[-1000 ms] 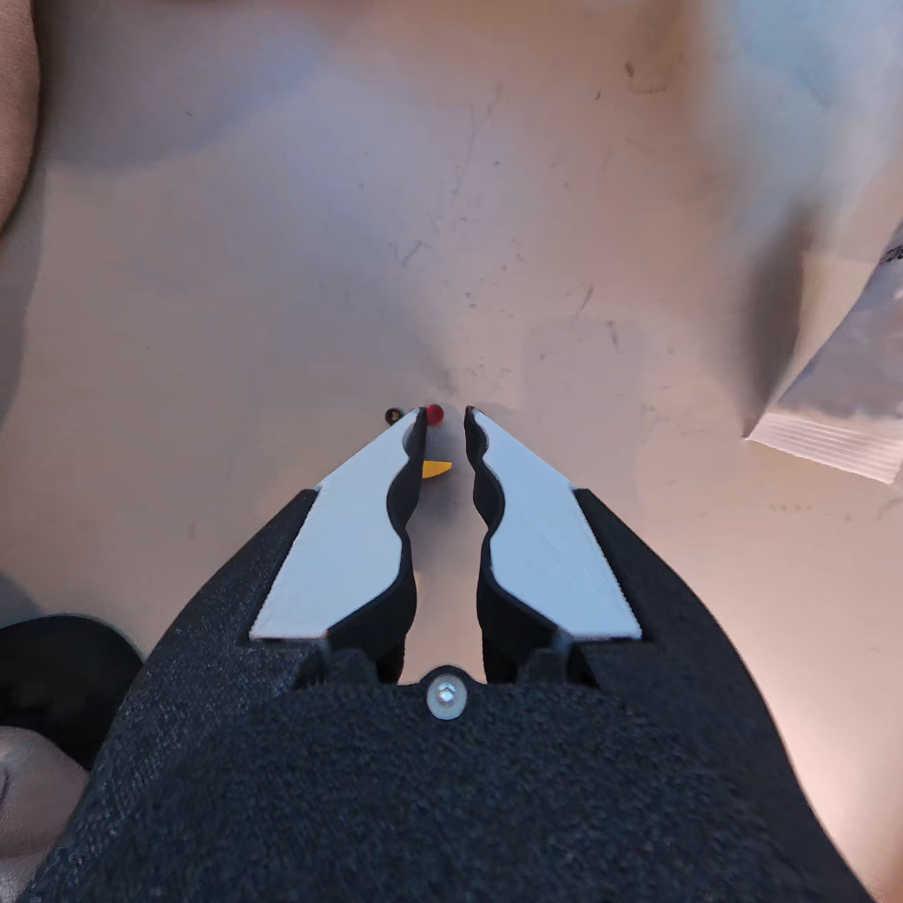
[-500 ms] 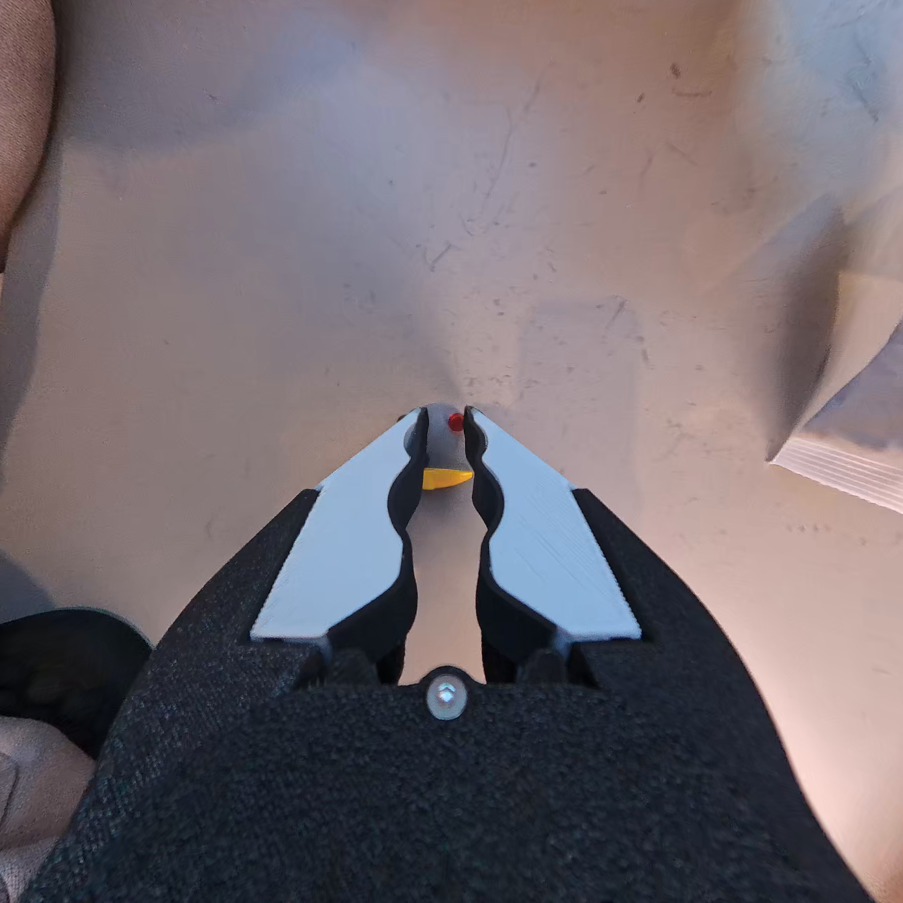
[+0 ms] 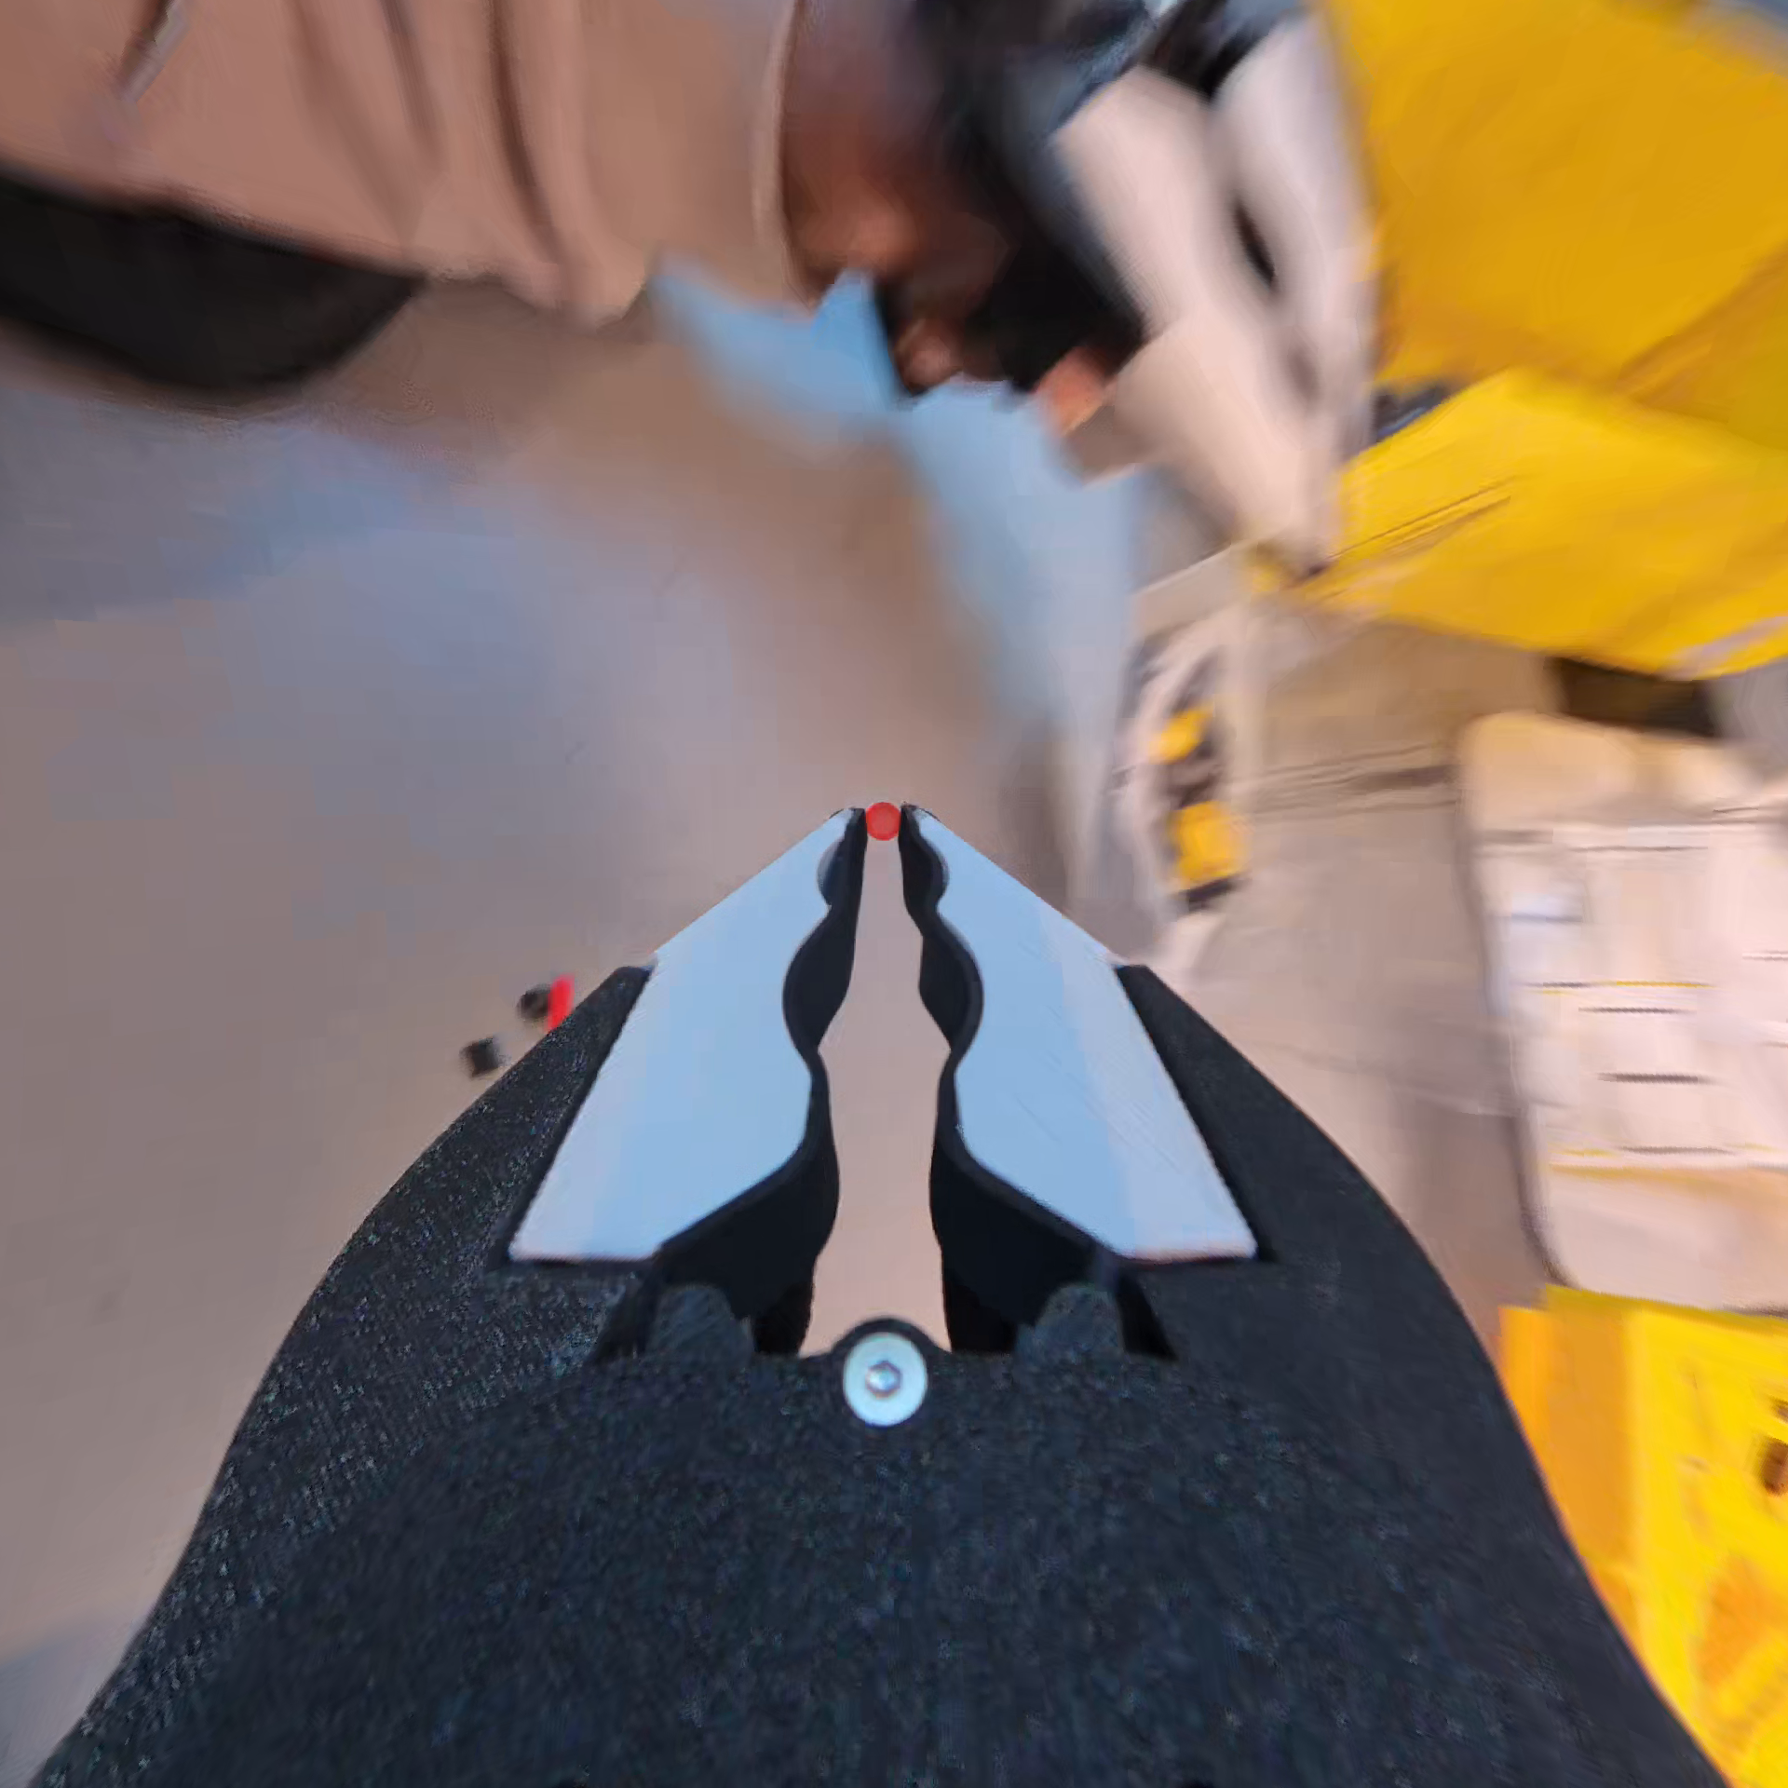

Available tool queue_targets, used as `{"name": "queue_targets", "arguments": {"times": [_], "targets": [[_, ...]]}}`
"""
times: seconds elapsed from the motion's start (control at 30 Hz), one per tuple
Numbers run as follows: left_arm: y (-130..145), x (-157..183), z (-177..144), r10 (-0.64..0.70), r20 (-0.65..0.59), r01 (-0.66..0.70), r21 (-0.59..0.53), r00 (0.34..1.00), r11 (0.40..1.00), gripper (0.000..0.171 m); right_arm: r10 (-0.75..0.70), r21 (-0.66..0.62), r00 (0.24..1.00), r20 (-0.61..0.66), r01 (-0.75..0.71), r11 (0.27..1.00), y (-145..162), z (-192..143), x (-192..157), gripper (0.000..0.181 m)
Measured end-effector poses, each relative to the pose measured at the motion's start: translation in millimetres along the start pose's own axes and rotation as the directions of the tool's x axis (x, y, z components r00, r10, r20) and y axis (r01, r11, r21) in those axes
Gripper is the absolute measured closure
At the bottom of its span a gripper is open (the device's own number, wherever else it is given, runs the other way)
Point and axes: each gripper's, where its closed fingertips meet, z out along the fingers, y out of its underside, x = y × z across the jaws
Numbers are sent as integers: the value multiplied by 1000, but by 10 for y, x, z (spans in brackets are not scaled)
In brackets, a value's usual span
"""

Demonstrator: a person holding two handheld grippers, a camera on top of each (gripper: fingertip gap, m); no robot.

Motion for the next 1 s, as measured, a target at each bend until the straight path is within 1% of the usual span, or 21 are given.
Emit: {"name": "queue_targets", "arguments": {"times": [0.07,0.1,0.13,0.17,0.23,0.27,0.33,0.4,0.47,0.5,0.53,0.6,0.67,0.7,0.77,0.83,0.9,1.0], "targets": [[-42,131,17,28,-54,-27,20,998,999,171,40,180,979,-198,-3,984,-334,-263,384,175],[-60,191,26,42,-74,-40,29,996,999,171,70,247,962,-265,-2,969,-440,-386,517,175],[-73,243,36,52,-90,-49,36,995,998,171,95,276,949,-301,-8,961,-483,-463,599,175],[-82,284,46,59,-101,-55,39,993,998,171,108,277,931,-347,-9,961,-474,-504,684,175],[-95,339,61,67,-115,-63,43,991,997,171,115,224,904,-411,-22,974,-351,-478,798,175],[-96,348,66,70,-115,-65,44,991,997,171,113,199,905,-410,-33,979,-289,-430,805,175],[-94,350,67,67,-117,-62,44,991,997,171,128,182,887,-443,-50,982,-212,-408,871,168],[-93,321,60,64,-106,-59,44,992,997,171,147,216,888,-436,-55,975,-253,-470,878,164],[-85,252,56,55,-75,-52,35,996,998,171,142,265,909,-393,-36,964,-361,-569,805,165],[-75,212,54,49,-59,-47,30,997,998,171,115,263,940,-322,-28,964,-389,-568,679,168],[-63,172,51,41,-43,-40,24,998,999,171,82,232,973,-216,-30,972,-361,-521,492,168],[-36,98,41,27,-11,-27,12,1000,1000,171,49,86,999,-17,-47,995,-115,-369,109,165],[-20,43,24,20,12,-20,7,1000,1000,171,45,-73,995,87,-39,997,227,-203,-161,164],[-19,24,15,16,19,-16,8,1000,1000,171,59,-127,988,140,-41,991,377,-143,-296,163],[-30,-6,8,11,29,-11,12,1000,1000,171,99,-169,973,207,-64,984,586,-99,-508,163],[-31,-21,11,10,33,-11,11,999,1000,171,138,-175,960,244,-96,980,688,-115,-663,157],[-23,-20,17,12,36,-13,8,999,1000,171,151,-149,955,254,-116,982,700,-113,-756,153],[-26,4,19,16,34,-16,6,999,1000,171,137,-156,967,215,-105,982,741,-39,-754,153]]}}
